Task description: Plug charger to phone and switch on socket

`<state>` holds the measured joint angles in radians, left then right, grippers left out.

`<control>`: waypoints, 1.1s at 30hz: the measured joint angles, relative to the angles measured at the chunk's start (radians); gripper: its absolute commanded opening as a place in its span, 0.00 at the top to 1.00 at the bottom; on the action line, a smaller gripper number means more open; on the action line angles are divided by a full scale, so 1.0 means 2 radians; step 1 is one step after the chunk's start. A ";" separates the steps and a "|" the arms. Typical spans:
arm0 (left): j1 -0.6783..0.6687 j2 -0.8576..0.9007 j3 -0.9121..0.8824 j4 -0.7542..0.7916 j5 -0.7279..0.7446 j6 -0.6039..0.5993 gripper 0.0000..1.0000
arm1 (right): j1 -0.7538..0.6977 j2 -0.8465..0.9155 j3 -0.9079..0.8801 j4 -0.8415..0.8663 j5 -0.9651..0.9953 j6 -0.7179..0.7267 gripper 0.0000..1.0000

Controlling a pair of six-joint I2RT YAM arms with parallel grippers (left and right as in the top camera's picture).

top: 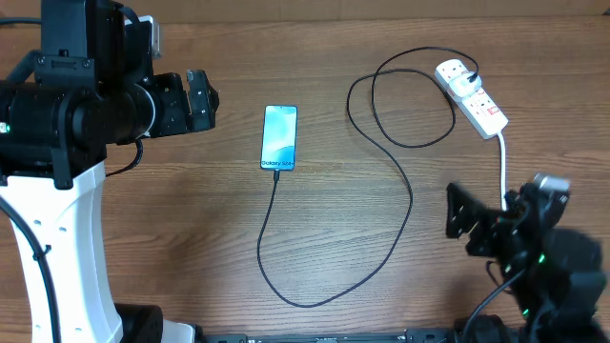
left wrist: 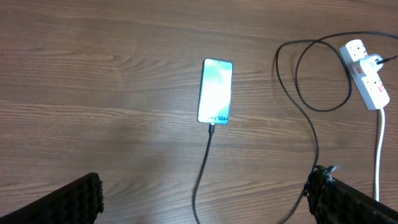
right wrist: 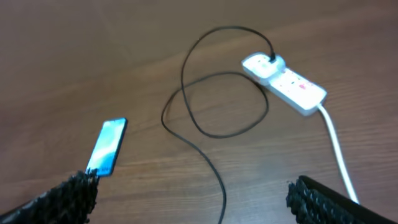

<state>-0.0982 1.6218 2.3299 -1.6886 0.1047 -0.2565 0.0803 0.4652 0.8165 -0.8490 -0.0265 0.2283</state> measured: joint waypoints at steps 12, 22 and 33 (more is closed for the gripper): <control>0.000 0.000 0.000 0.000 0.000 0.000 0.00 | 0.000 -0.200 -0.265 0.199 -0.032 -0.023 0.00; 0.000 0.000 0.000 0.000 0.000 0.000 0.01 | 0.000 -0.225 -0.371 0.378 -0.047 -0.026 0.00; 0.000 0.000 0.000 0.000 0.000 0.000 0.00 | 0.000 -0.225 -0.399 0.389 -0.044 -0.043 0.00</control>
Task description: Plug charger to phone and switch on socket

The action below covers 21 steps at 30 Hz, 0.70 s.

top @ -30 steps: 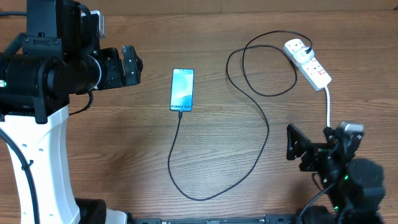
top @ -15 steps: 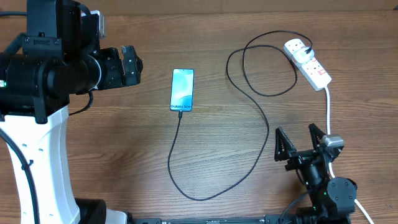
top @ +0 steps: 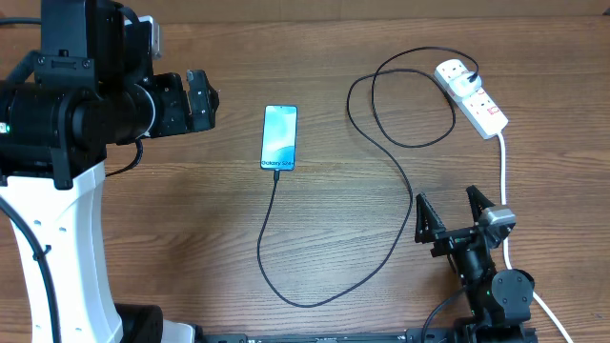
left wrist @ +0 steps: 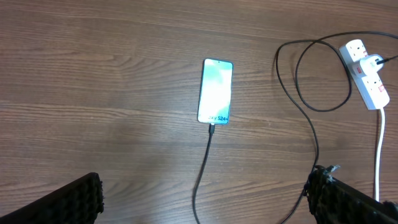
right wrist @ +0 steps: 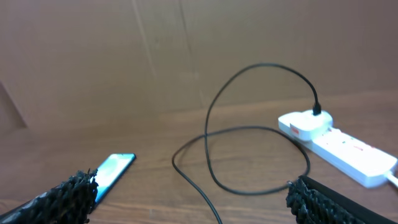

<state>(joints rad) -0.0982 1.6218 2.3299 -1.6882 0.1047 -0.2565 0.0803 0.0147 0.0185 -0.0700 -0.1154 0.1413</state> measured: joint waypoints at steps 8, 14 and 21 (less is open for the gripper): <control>0.000 0.000 0.000 0.000 0.000 0.000 0.01 | 0.000 0.000 0.000 -0.007 0.025 -0.021 0.00; 0.000 0.000 0.000 0.000 0.000 0.000 0.00 | 0.000 0.000 0.000 -0.010 0.036 -0.029 0.00; 0.000 0.000 0.000 0.000 0.000 0.000 0.00 | 0.000 0.000 0.000 -0.010 0.040 -0.049 0.00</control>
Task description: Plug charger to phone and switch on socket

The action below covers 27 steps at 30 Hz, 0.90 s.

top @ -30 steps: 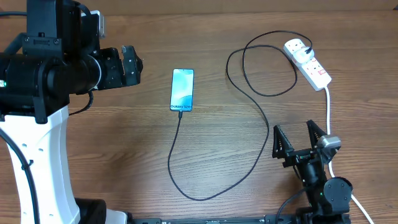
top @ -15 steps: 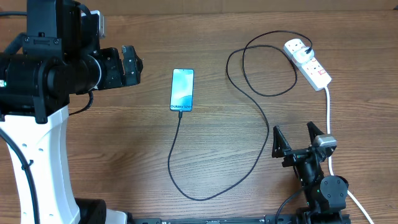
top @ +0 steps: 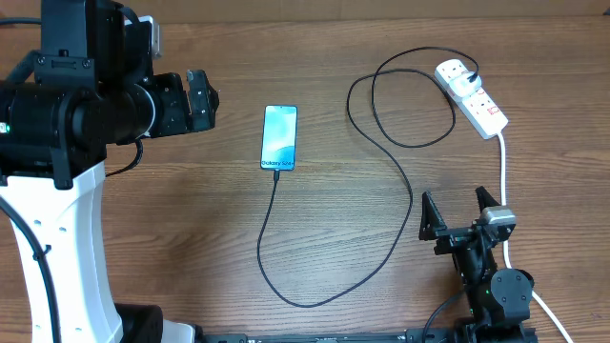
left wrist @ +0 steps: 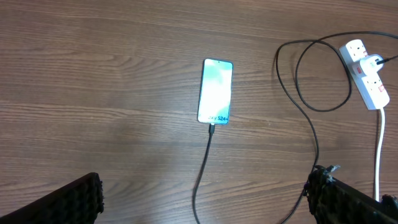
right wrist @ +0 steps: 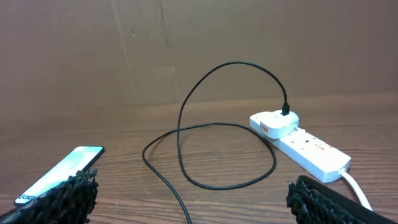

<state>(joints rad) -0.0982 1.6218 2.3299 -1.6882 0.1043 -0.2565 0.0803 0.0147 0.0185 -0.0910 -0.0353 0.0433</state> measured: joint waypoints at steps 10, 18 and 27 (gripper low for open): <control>0.000 0.000 0.000 0.000 0.000 0.000 0.00 | 0.000 0.000 0.000 0.000 0.009 -0.075 0.00; 0.000 0.000 0.000 0.000 0.000 0.000 0.01 | -0.004 0.000 0.000 0.001 0.012 -0.085 0.00; 0.000 0.000 0.000 0.000 0.000 0.000 0.00 | -0.013 0.000 0.000 0.000 0.014 -0.075 0.00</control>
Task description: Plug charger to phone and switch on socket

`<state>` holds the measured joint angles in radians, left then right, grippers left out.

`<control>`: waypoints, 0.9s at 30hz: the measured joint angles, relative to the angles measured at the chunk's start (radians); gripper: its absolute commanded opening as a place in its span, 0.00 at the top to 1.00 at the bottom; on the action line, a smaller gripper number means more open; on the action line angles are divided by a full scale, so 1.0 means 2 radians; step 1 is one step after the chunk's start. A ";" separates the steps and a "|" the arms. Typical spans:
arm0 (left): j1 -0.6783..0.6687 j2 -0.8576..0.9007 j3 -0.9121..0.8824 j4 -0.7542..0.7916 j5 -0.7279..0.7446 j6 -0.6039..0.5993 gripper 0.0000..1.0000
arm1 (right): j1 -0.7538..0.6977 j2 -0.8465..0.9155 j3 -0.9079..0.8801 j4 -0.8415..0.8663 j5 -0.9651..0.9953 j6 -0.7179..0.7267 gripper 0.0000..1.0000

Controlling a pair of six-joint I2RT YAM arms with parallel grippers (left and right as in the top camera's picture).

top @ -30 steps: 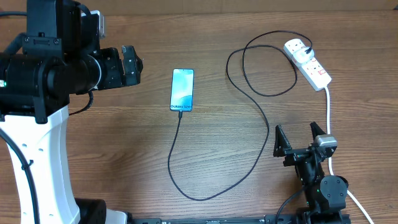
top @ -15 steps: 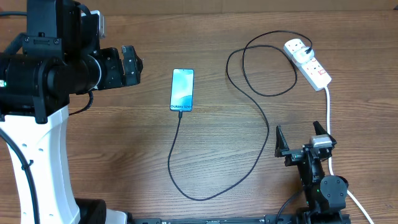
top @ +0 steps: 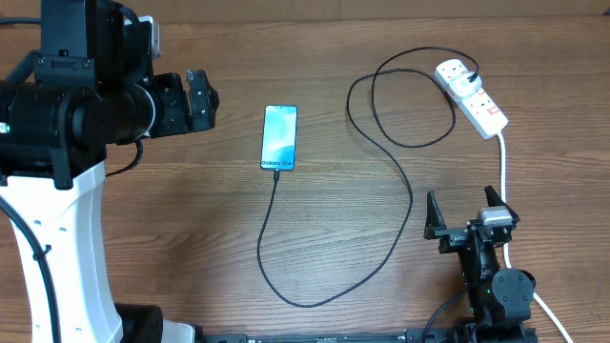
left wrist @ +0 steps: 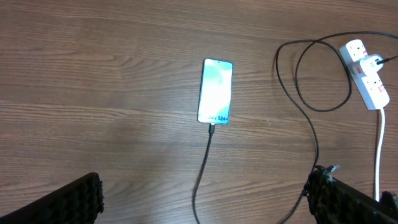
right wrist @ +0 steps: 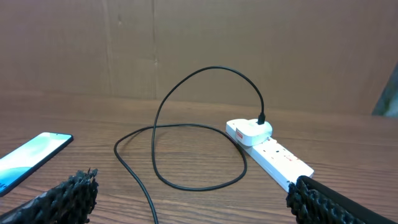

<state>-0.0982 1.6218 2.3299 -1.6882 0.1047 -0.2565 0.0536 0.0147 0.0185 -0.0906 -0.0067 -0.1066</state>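
Observation:
The phone [top: 279, 137] lies screen-up and lit mid-table, with the black charger cable [top: 400, 171] plugged into its near end; the phone [left wrist: 216, 91] shows the same in the left wrist view. The cable loops right to a white plug in the white socket strip [top: 473, 96], also seen as the socket strip [right wrist: 268, 151]. My left gripper [top: 198, 99] hangs open high left of the phone. My right gripper [top: 462, 214] stands open and empty low at the near right, facing the strip.
The strip's white lead [top: 503, 171] runs down toward the front edge beside my right gripper. A brown board wall [right wrist: 199, 43] stands behind the table. The left arm's white column [top: 57, 257] fills the near left.
My right gripper has turned slightly to the right; the socket strip now sits nearer the centre of its view. Phone, cable and left arm are unchanged.
At first my right gripper was raised at the right edge, looking down on the cable and strip. Then it stood low near the front edge, facing the back wall. Since then it has swung a little rightward twice. The left arm stayed still throughout.

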 measured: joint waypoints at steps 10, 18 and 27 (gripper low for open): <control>0.000 0.000 0.000 0.000 0.000 0.000 0.00 | 0.000 0.000 0.000 0.000 0.000 0.009 0.00; 0.000 0.000 0.000 0.000 0.000 0.000 0.00 | 0.000 0.000 0.000 0.000 0.000 0.012 0.00; 0.000 0.000 0.000 0.000 0.000 0.000 0.00 | 0.000 0.000 0.000 0.000 0.000 0.012 0.00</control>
<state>-0.0982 1.6218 2.3299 -1.6882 0.1047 -0.2565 0.0536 0.0147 0.0185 -0.0898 -0.0071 -0.0822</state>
